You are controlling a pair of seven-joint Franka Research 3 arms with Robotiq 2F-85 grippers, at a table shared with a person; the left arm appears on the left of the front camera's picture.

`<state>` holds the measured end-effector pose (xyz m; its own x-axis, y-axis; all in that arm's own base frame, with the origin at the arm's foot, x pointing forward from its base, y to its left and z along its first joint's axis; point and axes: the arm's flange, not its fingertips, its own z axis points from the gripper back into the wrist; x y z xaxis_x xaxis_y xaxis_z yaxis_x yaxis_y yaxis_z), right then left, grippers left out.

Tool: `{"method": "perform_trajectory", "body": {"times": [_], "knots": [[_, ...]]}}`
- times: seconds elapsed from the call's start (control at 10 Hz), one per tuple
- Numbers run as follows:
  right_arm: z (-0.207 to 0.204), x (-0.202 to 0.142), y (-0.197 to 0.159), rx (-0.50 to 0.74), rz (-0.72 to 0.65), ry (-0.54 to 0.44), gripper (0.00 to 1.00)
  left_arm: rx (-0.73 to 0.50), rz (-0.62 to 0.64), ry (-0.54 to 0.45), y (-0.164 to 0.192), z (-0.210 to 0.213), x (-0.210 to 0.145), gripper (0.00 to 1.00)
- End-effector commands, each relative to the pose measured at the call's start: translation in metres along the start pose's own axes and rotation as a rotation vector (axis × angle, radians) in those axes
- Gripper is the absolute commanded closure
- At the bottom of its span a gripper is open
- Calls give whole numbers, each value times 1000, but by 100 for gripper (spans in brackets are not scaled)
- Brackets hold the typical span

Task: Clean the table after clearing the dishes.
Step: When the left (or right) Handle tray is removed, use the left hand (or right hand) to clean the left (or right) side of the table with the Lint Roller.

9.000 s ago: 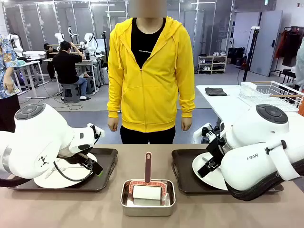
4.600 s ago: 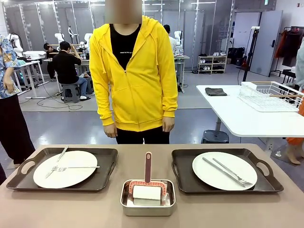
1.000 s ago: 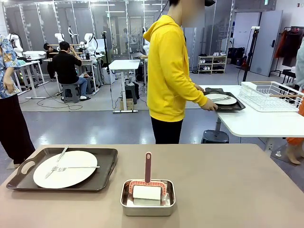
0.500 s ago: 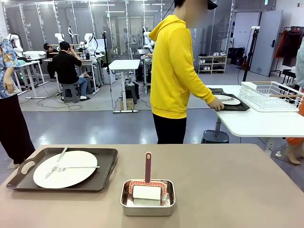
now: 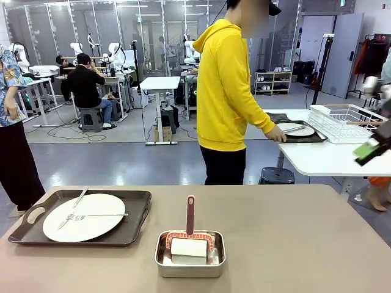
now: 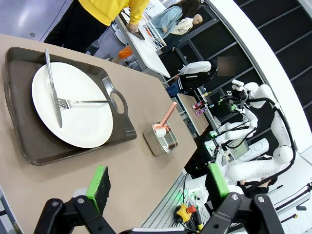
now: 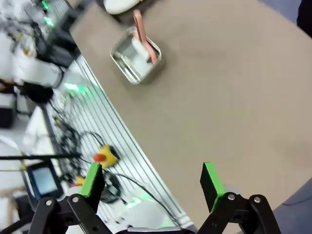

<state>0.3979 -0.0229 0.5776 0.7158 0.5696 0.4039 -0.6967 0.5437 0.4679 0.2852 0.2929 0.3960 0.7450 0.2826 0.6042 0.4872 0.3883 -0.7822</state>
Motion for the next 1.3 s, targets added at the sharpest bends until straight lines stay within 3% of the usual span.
{"method": "perform_trajectory", "body": {"times": [0.0,0.3,0.5,0.6,0.7,1.2], "knots": [[-42,32,16,-123,95,132,0,-6,-10,-6,-2,3,-1,0],[-106,69,42,-144,183,256,0,-6,-10,-6,-2,3,-1,0],[-129,76,50,-108,206,256,0,-6,-10,-6,-2,3,-1,0],[-129,73,56,-94,216,204,0,-6,-10,-6,-2,3,-1,0],[-127,77,51,-96,222,265,0,-6,-10,-6,-2,3,-1,0],[-127,77,51,-96,222,265,0,-6,-10,-6,-2,3,-1,0]]}}
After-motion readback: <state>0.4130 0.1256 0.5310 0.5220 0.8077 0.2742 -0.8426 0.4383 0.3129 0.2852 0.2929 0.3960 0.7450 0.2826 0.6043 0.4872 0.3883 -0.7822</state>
